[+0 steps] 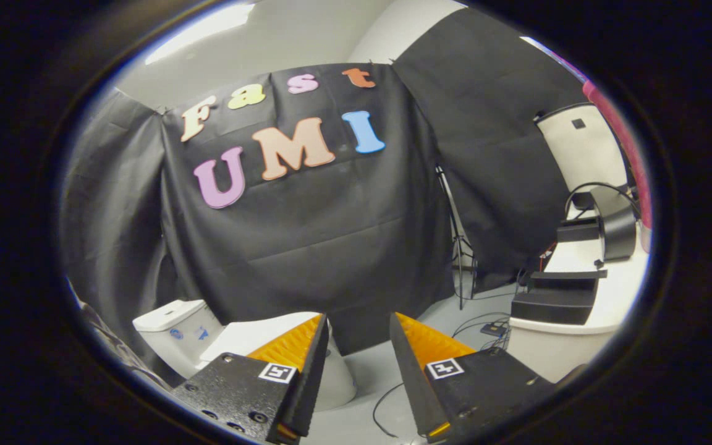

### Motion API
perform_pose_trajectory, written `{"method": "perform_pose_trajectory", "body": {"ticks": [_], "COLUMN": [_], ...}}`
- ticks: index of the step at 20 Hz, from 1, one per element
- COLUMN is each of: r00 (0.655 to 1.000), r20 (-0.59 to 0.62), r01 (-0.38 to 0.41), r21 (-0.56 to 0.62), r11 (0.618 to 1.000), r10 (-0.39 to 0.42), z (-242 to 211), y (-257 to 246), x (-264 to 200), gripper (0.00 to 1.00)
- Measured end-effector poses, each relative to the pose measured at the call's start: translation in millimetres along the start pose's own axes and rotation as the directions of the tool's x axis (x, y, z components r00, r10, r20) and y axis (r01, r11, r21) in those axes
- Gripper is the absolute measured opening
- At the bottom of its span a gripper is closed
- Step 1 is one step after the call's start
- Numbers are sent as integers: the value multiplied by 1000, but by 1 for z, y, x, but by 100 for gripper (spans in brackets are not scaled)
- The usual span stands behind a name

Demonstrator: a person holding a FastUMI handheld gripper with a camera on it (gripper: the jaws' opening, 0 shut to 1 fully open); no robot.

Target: Open the toilet lid.

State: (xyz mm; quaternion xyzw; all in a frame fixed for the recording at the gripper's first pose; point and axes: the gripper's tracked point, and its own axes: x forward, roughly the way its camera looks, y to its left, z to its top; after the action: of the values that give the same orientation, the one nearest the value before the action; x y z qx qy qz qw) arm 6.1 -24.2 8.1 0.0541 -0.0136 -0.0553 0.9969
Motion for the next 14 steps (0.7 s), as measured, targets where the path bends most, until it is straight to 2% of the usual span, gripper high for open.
{"method": "perform_pose_trajectory", "body": {"ticks": [2, 4, 7, 14], "r00": [1000, 999, 996, 995], "r20": [2, 33, 81, 97], "r01": [2, -27, -40, -16], "r21": [35, 84, 192, 437], "r11": [999, 996, 981, 899], "r10": [-2, 25, 25, -29], "z": [3, 9, 15, -8], "y": [3, 14, 22, 42], "x": [9, 20, 47, 104], "gripper": [61, 61, 60, 60]}}
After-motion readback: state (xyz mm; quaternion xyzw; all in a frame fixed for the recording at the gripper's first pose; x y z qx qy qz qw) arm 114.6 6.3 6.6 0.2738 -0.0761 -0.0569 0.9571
